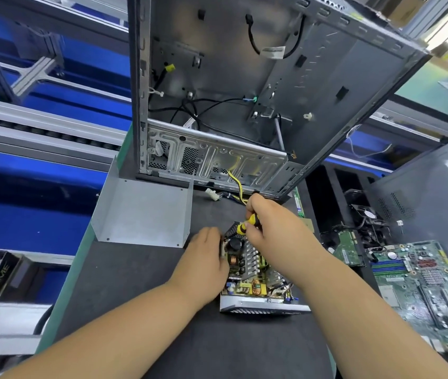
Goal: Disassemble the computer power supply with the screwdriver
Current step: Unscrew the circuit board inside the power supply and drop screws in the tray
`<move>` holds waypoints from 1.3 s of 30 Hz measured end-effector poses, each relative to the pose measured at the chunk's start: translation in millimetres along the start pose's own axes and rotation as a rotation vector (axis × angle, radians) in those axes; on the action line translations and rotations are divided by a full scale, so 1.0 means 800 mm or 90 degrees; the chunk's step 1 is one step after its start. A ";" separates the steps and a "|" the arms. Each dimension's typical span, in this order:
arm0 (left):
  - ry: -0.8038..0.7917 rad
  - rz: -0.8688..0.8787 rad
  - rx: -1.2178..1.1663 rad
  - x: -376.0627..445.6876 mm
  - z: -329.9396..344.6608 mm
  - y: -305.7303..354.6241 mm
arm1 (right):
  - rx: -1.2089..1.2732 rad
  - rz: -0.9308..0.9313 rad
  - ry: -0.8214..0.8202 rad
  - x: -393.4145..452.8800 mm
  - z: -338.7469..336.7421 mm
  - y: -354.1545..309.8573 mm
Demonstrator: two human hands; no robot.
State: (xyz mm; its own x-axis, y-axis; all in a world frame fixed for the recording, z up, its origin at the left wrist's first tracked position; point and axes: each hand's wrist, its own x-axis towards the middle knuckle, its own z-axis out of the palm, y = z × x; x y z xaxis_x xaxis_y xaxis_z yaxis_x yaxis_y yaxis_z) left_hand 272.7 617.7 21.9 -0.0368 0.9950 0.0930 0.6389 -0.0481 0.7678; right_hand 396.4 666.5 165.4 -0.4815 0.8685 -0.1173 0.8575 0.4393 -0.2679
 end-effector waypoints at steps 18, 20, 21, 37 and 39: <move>-0.040 -0.003 -0.011 0.025 -0.001 -0.011 | 0.059 -0.024 -0.038 0.007 -0.007 -0.001; -0.044 -0.003 -0.006 0.024 0.000 -0.010 | 0.019 -0.029 -0.007 0.007 -0.006 -0.003; -0.047 -0.003 0.000 0.024 0.000 -0.009 | -0.013 -0.035 0.011 0.008 -0.005 -0.004; -0.047 0.001 0.022 0.029 0.002 -0.011 | -0.132 -0.032 0.092 0.006 0.003 -0.001; -0.044 0.009 0.021 0.029 0.002 -0.010 | -0.089 -0.011 0.077 0.009 0.004 0.000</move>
State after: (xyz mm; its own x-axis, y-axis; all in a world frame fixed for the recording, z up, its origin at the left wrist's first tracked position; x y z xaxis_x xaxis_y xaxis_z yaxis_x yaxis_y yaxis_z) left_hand 267.7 641.0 17.1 0.0251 0.9980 0.0587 0.6642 -0.0605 0.7451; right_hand 392.2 672.4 161.8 -0.4784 0.8781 0.0036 0.8701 0.4746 -0.1327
